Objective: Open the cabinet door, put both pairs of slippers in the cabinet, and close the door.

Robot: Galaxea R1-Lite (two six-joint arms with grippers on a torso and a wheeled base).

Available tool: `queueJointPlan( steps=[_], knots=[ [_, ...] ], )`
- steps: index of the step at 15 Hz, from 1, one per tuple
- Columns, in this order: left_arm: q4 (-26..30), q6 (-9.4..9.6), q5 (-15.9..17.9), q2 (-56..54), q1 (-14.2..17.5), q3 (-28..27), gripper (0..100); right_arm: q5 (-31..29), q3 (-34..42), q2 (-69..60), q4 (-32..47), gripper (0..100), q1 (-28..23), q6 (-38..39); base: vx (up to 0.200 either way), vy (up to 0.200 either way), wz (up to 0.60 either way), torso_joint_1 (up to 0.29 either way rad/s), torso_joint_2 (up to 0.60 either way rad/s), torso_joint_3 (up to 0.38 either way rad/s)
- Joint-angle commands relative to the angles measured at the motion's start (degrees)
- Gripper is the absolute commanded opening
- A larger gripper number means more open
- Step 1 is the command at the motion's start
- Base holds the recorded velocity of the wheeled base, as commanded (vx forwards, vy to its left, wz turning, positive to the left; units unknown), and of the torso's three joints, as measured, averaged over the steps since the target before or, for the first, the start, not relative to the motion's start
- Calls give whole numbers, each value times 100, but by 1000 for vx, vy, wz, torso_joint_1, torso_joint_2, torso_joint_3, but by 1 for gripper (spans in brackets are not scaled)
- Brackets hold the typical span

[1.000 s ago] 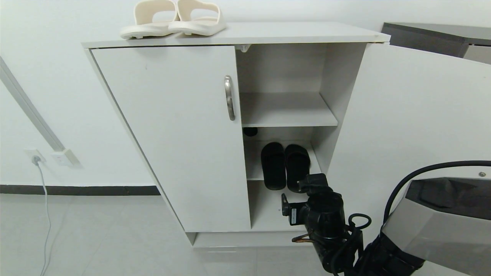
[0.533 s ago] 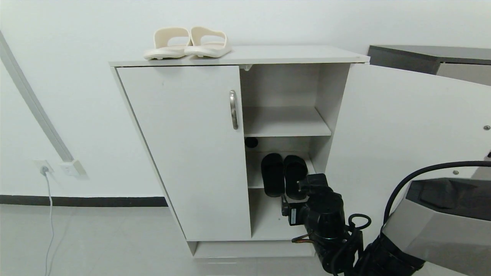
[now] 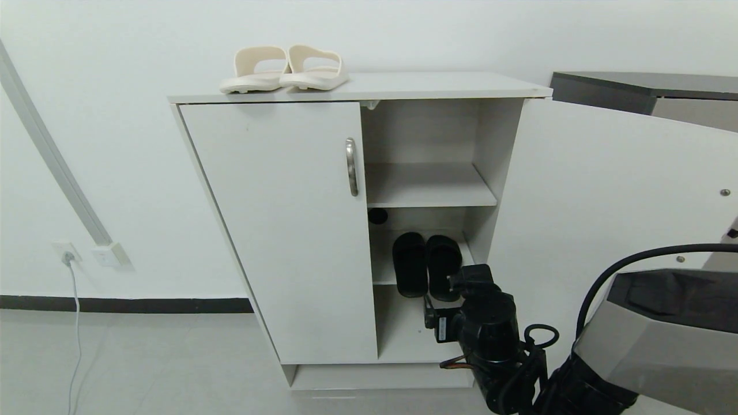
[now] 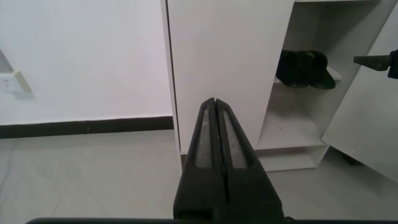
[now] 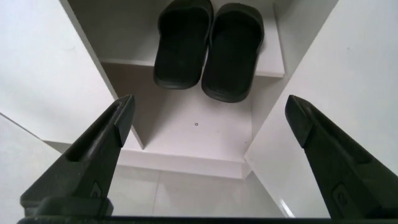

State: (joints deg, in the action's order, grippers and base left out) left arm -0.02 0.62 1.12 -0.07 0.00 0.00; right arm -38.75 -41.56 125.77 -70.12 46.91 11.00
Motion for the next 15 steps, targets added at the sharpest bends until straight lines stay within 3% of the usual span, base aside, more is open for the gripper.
queueJointPlan(
  steps=[1, 15],
  knots=[
    [2, -9, -7, 7, 0, 0, 0, -1, 16, 35, -2, 100, 2, -1, 0, 0, 0, 0, 0, 0],
    [2, -18, -15, 7, 0, 0, 0, 52, 148, 114, -318, 100, -68, -89, 0, 200, 0, 2, 1, 3]
  ],
)
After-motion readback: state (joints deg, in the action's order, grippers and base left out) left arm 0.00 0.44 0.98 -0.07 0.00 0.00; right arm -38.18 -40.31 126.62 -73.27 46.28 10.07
